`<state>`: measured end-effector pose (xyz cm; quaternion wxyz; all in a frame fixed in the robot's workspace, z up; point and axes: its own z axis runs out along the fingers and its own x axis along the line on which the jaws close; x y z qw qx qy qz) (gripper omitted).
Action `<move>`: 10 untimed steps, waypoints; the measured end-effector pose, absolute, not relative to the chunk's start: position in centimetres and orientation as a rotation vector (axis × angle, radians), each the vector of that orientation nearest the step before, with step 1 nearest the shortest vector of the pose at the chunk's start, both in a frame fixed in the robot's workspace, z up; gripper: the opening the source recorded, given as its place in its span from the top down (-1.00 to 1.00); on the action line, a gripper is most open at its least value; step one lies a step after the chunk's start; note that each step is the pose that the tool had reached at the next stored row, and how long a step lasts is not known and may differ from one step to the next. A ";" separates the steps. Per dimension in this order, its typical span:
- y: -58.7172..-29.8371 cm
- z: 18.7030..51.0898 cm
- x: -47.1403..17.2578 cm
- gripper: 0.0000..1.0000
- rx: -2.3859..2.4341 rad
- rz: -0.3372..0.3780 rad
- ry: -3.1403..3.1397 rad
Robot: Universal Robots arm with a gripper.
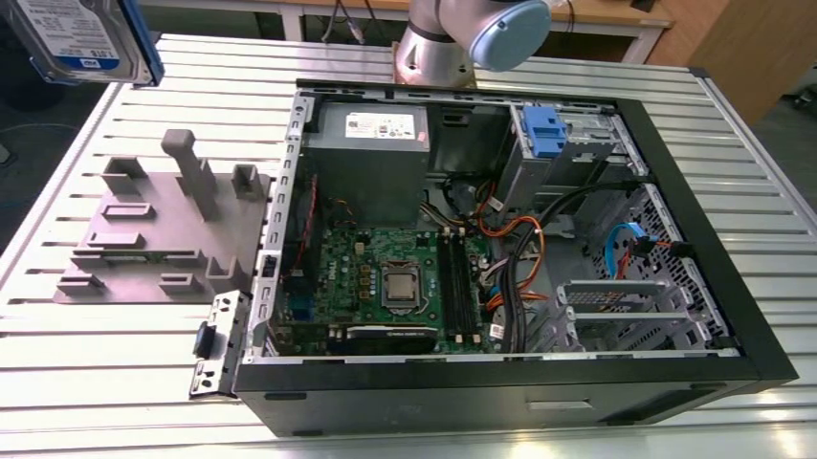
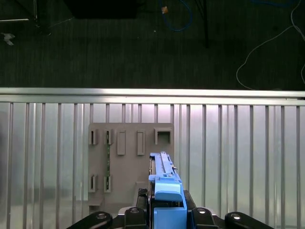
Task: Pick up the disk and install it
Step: 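Pick up the disk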
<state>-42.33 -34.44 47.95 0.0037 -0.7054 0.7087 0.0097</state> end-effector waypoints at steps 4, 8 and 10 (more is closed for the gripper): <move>-34.4 48.0 -42.0 0.27 -2.211 0.030 2.221; -34.6 48.0 -42.0 0.27 -2.211 0.030 2.221; -34.8 48.0 -42.0 0.27 -2.211 0.030 2.221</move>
